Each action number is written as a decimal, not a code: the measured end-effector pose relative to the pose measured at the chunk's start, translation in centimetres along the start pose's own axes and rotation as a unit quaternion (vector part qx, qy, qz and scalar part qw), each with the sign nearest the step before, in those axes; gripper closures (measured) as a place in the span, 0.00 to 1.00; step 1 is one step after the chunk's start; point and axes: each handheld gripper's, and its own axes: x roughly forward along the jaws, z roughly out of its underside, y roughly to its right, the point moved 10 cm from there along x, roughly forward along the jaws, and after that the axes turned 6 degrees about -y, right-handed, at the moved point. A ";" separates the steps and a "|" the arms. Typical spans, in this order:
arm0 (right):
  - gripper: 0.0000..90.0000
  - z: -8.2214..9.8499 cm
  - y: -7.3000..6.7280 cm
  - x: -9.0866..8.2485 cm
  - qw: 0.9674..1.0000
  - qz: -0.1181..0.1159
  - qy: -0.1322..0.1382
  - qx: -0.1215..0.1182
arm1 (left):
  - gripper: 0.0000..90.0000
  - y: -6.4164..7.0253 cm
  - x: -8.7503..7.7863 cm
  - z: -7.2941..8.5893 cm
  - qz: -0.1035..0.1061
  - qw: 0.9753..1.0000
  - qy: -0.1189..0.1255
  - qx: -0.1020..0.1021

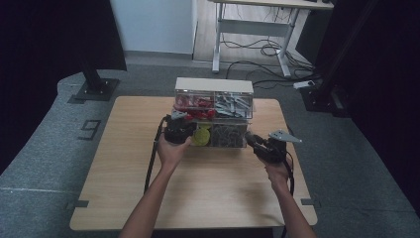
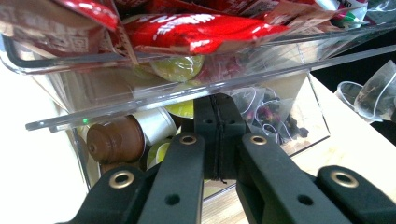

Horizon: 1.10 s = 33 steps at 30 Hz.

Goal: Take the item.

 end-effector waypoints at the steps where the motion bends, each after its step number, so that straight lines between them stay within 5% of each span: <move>1: 0.72 0.0 0.0 -0.1 1.000 0.001 0.001 0.000 | 0.99 0.0 0.0 0.0 0.000 1.000 0.000 0.000; 33: 0.72 -0.1 2.8 -2.2 1.000 0.027 0.011 0.010 | 0.99 0.3 0.0 0.0 0.000 1.000 0.001 0.003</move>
